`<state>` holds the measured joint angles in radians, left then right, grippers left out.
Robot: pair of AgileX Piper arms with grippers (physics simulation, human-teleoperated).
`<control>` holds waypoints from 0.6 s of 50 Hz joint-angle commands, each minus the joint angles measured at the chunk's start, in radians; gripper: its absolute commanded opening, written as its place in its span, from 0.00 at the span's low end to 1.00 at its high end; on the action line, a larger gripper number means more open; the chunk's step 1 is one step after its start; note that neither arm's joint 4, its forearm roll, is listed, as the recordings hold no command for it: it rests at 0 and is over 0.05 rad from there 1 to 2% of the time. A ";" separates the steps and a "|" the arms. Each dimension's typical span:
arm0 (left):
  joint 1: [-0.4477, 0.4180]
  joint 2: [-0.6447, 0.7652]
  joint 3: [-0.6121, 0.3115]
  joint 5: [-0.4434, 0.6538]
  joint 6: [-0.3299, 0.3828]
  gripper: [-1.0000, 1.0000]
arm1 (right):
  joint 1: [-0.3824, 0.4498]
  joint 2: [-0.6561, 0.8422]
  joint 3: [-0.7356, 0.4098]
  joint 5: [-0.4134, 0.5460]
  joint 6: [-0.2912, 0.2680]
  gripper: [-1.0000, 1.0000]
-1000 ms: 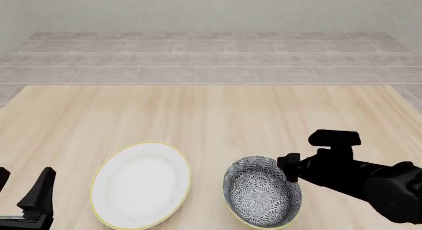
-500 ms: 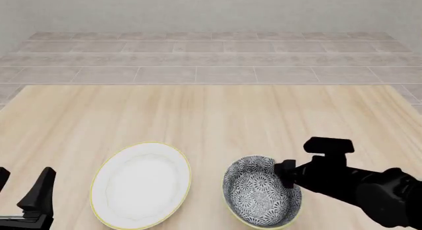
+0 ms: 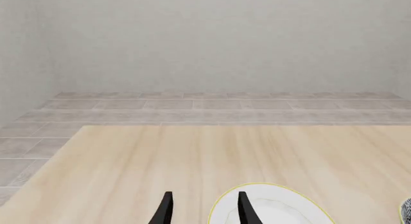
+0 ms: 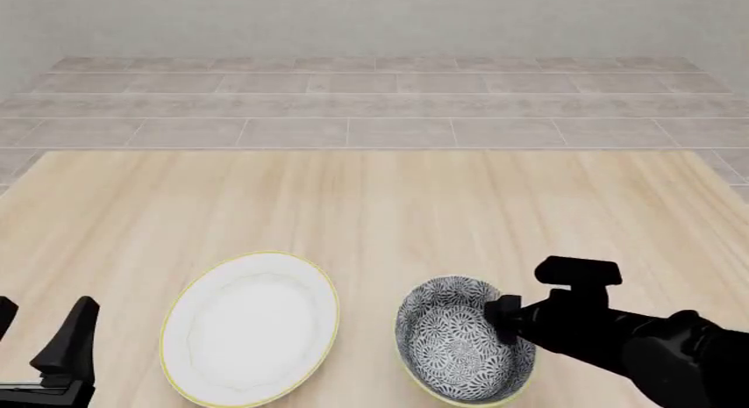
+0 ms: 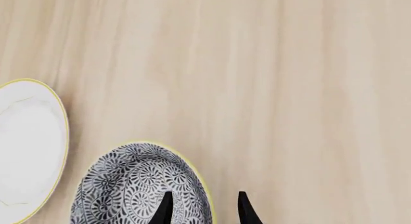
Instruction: Put the bowl on the plate.
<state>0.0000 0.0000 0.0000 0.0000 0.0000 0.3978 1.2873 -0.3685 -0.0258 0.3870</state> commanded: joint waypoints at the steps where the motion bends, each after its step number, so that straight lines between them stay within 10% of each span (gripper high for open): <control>1: 0.000 0.000 0.000 0.000 0.000 1.00 | 0.006 0.028 0.016 -0.035 0.011 1.00; 30: 0.000 0.000 0.000 0.000 0.000 1.00 | 0.031 0.095 0.042 -0.102 0.052 1.00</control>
<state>0.0000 0.0000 0.0000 0.0000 0.0000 0.4201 1.3593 -0.3372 -0.1033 0.4243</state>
